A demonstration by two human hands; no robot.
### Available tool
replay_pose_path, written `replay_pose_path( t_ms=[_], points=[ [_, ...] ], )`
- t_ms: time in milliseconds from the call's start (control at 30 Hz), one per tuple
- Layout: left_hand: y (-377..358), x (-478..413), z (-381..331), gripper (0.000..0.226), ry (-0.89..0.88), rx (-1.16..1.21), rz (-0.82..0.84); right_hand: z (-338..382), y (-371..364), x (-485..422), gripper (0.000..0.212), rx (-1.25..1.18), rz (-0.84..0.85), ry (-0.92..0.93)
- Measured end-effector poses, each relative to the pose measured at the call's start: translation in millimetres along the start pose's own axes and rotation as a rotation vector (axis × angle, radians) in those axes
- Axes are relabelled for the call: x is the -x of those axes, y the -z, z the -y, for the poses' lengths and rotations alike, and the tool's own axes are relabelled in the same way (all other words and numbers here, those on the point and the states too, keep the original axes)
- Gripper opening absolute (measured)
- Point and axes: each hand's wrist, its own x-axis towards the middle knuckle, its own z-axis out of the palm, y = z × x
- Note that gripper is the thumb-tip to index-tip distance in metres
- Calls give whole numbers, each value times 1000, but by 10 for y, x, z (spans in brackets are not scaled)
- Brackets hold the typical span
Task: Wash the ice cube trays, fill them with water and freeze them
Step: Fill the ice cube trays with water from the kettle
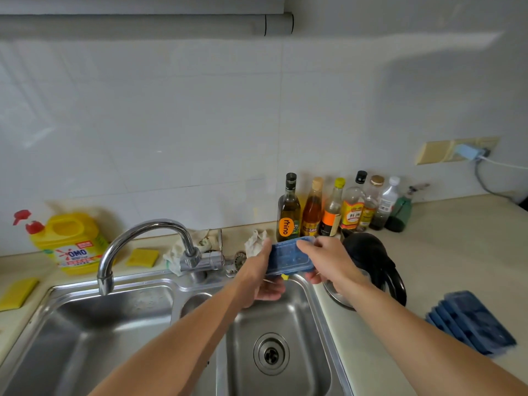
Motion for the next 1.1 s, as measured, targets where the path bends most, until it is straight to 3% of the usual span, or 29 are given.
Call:
replay_pose_path(
  t_ms=[200,433,667,733,800,867,967,1100],
  points=[
    [-107,51,255,70,-5,-46,-71,-186,-70,-10,31,75,-4,-71],
    [44,120,243,69,-92,-138,-226,-301,-140,117,27,-180,140,-171],
    [39,279,491,54,-48,278,-78,-363,-217,281,23,-503,260,-323],
    [-68,266,646,44,-54,305,-100,-459,-286,370,28,-405,285,-284],
    [-121,236,755,32,-79,330,-177,-554,-304,443,31,-139,256,-175],
    [-90,218,785,25,-137,216,-238,-574,-237,474,34,58,176,-58],
    [-80,280,755,22,-208,60,-226,-569,-102,493,29,69,198,17],
    [-337,417,616,34,-188,-25,-136,-672,98,575,3,40,259,53]
  ],
)
